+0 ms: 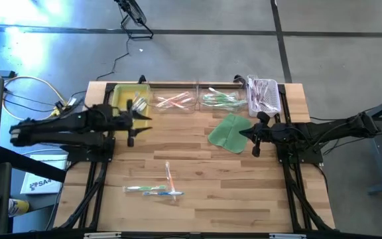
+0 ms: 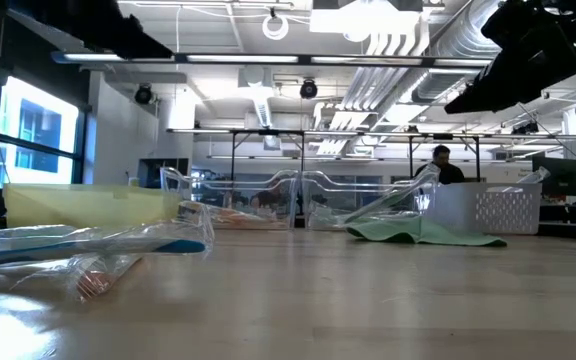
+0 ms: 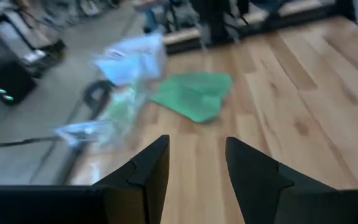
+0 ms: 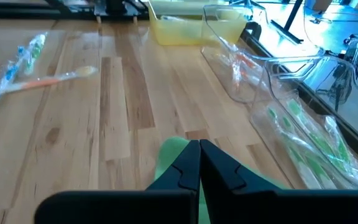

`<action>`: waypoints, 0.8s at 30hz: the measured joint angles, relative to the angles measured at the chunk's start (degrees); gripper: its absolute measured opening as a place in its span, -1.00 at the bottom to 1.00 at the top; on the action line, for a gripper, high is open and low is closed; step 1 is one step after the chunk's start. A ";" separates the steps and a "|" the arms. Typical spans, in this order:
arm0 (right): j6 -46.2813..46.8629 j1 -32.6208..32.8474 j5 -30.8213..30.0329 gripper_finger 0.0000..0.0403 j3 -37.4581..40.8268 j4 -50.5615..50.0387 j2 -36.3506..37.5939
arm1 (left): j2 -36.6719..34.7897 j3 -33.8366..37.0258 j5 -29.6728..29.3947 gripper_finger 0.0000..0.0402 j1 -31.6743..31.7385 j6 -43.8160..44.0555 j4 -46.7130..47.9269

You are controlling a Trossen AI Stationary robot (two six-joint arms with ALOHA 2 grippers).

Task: Pick & Place Toothbrushes
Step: Put the orange toothbrush into the left transparent bin

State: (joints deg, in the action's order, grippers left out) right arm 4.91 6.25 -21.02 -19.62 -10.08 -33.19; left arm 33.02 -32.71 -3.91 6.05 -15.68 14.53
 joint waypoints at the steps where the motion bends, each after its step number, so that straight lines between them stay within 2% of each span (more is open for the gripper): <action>1: 0.00 -0.01 0.01 -0.99 0.00 0.44 0.00 | 1.13 0.48 -0.50 -0.24 -1.25 0.08 -0.66; 8: 0.04 0.01 0.15 -0.99 -0.02 1.81 0.00 | 10.95 0.98 -1.06 -0.24 -9.52 5.95 -3.22; 12: 0.21 0.00 0.15 -0.99 -0.02 1.81 0.00 | 17.13 0.96 -1.17 -0.24 -13.38 7.89 -10.34; 18: 1.55 -0.01 0.15 -0.99 -0.02 1.79 0.00 | 24.39 0.96 -0.63 -0.24 -15.61 15.53 -21.49; 24: 1.55 0.00 0.15 -0.99 -0.02 1.79 0.00 | 28.02 0.94 -0.48 -0.24 -15.45 17.68 -24.51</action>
State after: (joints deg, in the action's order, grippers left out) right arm 6.46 6.25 -20.86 -19.64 -8.29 -33.19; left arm 61.04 -31.77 -4.39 -9.40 1.99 -9.98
